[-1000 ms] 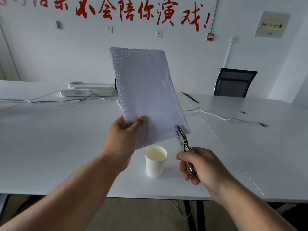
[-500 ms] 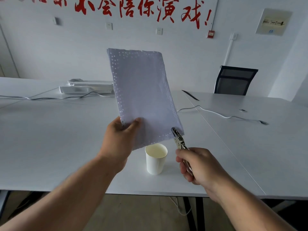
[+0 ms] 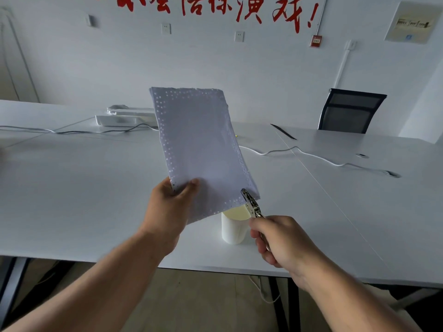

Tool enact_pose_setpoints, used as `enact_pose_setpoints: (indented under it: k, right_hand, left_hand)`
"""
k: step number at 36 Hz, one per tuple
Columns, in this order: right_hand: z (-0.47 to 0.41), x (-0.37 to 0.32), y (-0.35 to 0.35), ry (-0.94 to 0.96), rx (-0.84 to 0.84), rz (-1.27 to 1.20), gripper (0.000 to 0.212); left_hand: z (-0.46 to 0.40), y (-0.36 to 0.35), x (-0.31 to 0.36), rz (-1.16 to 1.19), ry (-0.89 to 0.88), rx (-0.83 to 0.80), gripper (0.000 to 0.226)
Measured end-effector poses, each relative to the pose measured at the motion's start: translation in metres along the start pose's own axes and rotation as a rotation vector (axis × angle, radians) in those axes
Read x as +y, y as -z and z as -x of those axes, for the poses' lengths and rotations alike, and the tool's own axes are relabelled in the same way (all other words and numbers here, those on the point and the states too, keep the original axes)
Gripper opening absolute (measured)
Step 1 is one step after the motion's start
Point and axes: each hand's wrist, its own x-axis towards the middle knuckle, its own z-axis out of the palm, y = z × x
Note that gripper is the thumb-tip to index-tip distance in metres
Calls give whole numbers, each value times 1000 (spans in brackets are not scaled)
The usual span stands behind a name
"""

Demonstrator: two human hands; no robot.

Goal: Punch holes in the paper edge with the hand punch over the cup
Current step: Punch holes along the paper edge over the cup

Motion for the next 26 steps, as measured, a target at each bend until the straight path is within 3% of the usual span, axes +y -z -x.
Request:
enact_pose_setpoints:
  k: [13,17,23,26]
  right_hand:
    - [-5,4,-5,-60,-7,37,23]
    - [-6,4,-6,-69,0,52,22]
    - [-8,6,-6,-75,23,63,26]
    - [-8,6,-5,-76,18,52,25]
  left_hand:
    - [1,4,-12,-15,26,20,25]
    - [1,5,-16,-18,30,16,16]
    - [2,4,-15,-32,31,30,26]
    - [2,3,-15,-19,28,31,19]
